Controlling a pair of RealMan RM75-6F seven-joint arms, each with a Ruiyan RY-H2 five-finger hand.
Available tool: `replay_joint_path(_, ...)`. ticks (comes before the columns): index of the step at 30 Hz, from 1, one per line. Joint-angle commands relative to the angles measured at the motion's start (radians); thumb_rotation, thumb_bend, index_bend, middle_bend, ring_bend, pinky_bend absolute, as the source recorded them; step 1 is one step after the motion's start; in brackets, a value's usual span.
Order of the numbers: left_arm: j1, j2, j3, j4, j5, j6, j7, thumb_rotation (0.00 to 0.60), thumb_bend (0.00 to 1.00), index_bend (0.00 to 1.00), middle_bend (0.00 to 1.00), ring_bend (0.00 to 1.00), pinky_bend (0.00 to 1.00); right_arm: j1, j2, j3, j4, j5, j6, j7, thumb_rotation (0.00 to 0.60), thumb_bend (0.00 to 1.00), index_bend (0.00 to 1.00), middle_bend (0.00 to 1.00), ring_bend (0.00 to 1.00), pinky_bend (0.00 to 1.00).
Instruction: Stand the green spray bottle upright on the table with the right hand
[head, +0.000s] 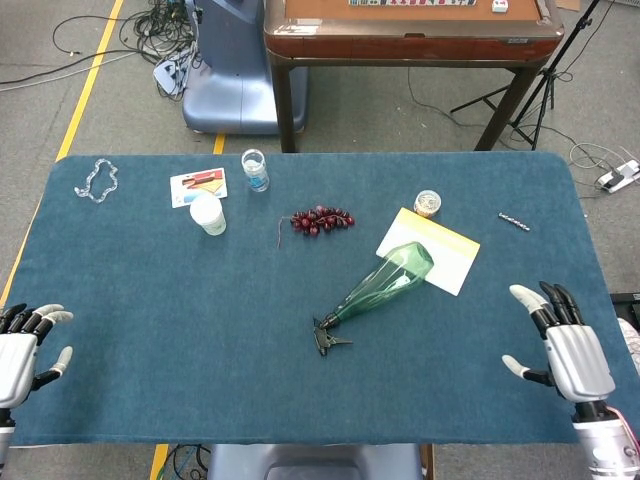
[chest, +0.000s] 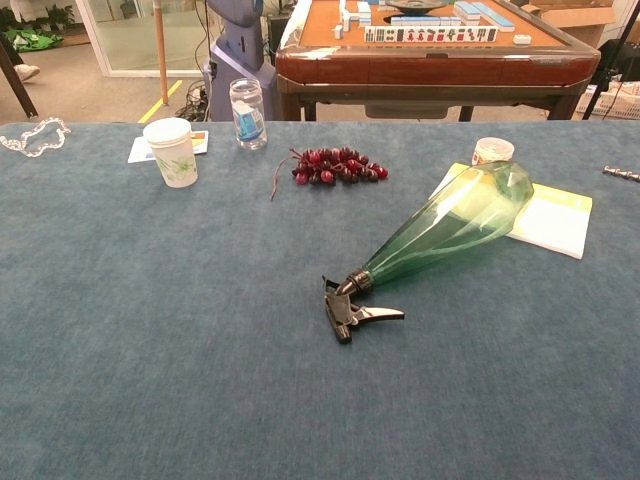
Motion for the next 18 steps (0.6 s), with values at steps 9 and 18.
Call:
replay_joint_path(9,0.005,-0.001,0.004,-0.002,0.0,0.002,0.004,0.6,0.36,0.34,0.26,0.24,0.12,0.182,-0.019,0.032,-0.009,-0.043,-0.223,-0.09,0.6,0.13,0.24,0.22,0.04,0.01)
replay_joint_path(18,0.013,0.005,0.005,-0.007,-0.004,0.011,0.005,0.6,0.36,0.34,0.26,0.24,0.12,0.358,-0.089,0.079,0.042,-0.044,-0.408,-0.202,0.6,0.15,0.24,0.22,0.04,0.01)
